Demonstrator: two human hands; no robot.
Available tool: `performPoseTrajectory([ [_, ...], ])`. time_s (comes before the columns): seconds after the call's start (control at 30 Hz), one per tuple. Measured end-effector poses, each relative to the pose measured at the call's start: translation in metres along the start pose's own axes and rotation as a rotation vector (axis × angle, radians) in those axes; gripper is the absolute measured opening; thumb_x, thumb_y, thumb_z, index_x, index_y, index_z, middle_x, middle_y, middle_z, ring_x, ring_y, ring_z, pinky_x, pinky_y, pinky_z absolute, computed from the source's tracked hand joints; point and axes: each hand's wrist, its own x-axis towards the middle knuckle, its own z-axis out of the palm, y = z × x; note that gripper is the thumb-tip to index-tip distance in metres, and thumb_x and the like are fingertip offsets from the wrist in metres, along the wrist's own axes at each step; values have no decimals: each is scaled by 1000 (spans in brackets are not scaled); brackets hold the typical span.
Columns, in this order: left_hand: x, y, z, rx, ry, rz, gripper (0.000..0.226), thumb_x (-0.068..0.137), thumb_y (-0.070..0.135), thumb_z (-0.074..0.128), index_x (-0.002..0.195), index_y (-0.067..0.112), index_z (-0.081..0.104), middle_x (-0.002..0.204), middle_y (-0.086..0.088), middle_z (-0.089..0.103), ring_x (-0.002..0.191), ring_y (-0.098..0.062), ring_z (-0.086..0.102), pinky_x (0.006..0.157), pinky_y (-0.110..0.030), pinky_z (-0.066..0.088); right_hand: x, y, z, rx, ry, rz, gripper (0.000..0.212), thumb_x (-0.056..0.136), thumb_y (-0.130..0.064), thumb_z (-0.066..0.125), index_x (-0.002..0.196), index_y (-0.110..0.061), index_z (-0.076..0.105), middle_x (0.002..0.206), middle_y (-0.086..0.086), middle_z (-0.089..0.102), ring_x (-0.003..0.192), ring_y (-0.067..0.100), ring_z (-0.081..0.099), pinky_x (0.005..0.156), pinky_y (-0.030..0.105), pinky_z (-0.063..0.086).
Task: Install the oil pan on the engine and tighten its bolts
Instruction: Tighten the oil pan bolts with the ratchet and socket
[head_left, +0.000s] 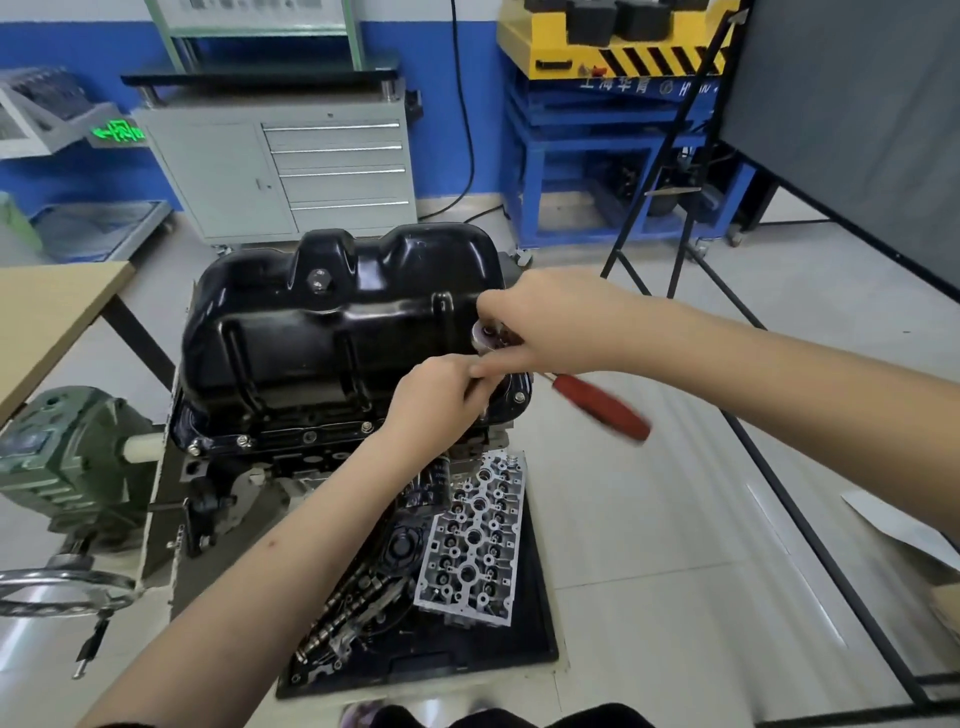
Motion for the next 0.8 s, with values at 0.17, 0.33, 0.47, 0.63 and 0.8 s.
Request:
performPoseTrajectory([
  [0.17,7,-4,-14,-46,-172,89,33,94,22,46,66,5,50,58,4,44,54,-14,40,54,-23,22,3,0,-7,-66,-37,-80,23,88,-36,54,108,-24,54,79,-7,50,86,20,51,60,30,37],
  [0.33,12,-5,-16,6,-217,57,34,94,30,46,65,12,49,59,4,47,56,-17,46,54,-29,34,4,7,-10,-92,-17,-71,29,86,-38,56,113,-26,56,84,-5,57,80,17,46,59,29,32],
  [0.47,9,1,-11,4,-147,24,43,95,32,43,54,18,39,47,5,39,46,-16,40,45,-27,26,1,7,-3,-190,-19,51,45,82,-61,48,79,-16,46,60,-6,35,60,18,41,44,26,22],
  [0.63,14,1,-15,-27,-232,105,32,95,24,44,66,11,46,58,1,46,59,-25,48,56,-32,37,-2,13,-8,-206,-71,-56,25,90,-36,51,112,-25,51,92,-3,51,94,23,52,60,32,38],
  [0.8,14,-1,-19,18,-265,78,34,94,31,44,70,9,54,56,3,47,59,-26,53,57,-33,42,-2,11,-8,-262,-44,-57,32,88,-47,49,107,-22,53,86,-1,53,83,23,52,53,29,34],
])
